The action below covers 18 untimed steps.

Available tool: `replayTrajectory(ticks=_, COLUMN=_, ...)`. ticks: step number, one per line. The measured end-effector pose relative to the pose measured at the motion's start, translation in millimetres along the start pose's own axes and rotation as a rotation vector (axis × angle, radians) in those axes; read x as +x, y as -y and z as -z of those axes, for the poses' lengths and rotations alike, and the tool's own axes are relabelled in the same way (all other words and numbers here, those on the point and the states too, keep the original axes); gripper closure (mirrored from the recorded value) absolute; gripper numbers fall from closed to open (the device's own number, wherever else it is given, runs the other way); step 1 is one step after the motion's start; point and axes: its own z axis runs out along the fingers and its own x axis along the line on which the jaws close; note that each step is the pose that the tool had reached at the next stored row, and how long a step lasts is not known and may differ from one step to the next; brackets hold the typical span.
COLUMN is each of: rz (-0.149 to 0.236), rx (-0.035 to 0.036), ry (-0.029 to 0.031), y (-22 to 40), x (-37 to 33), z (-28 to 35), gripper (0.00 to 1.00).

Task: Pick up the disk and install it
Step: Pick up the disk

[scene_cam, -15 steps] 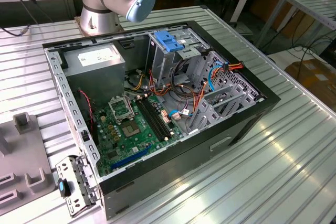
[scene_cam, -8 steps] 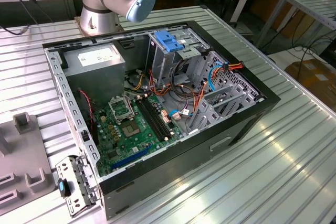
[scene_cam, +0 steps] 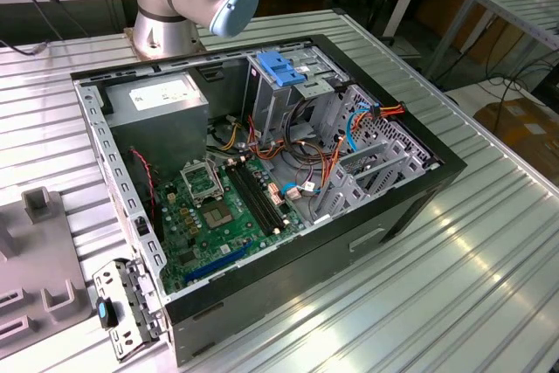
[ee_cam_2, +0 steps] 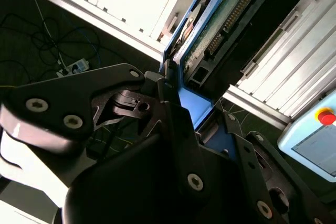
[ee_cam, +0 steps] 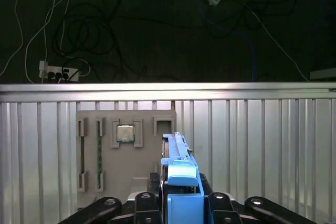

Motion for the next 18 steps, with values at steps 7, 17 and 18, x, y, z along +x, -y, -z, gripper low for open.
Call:
replayTrajectory(ticks=7, rz=0.000, rx=0.0001, ry=0.0001, y=0.0, x=-0.1, z=3.7, gripper=0.63)
replayTrajectory(ticks=17, rz=0.000, rx=0.0000, ry=0.0000, y=0.1, x=-0.6, z=15.5, gripper=0.63)
replayTrajectory(ticks=18, rz=0.000, rx=0.0000, ry=0.0000, y=0.1, x=-0.6, z=16.8, gripper=0.63)
